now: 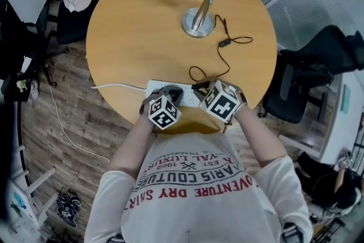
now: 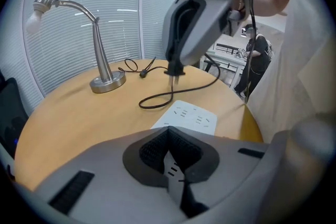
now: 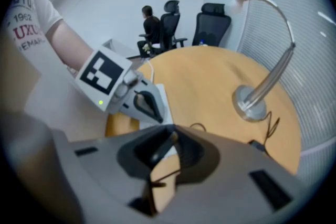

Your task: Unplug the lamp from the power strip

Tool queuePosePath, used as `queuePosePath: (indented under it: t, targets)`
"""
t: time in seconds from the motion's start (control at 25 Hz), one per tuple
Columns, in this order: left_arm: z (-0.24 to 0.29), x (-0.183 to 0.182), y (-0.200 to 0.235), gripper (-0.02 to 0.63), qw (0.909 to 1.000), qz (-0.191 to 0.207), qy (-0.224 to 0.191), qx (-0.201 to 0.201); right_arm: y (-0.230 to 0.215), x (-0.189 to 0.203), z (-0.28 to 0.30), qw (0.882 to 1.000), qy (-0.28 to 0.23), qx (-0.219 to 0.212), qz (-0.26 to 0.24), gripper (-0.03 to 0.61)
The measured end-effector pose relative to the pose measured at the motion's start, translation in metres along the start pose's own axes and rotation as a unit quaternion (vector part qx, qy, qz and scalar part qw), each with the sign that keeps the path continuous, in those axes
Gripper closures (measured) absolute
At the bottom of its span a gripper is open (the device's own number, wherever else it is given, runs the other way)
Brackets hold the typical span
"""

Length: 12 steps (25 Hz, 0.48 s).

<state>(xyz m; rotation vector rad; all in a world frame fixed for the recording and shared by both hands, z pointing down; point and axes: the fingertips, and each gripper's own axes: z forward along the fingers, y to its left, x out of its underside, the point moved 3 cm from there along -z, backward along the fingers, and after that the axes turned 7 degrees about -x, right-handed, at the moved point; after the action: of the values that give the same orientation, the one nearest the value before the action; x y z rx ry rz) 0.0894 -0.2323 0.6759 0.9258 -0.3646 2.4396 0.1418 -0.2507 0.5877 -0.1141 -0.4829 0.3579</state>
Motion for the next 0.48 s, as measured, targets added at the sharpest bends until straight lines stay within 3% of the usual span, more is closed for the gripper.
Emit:
queuePosePath:
  t: [0.24, 0.48]
  targets:
    - [0.003, 0.001, 0.000, 0.584, 0.9998, -0.019, 0.010, 0.005, -0.004, 0.002, -0.016, 1.000, -0.005, 0.016, 0.002, 0.506]
    - [0.002, 0.005, 0.003, 0.583, 0.9954, -0.085, 0.035, 0.027, 0.006, 0.000, -0.026, 0.997, -0.058, 0.032, 0.031, 0.506]
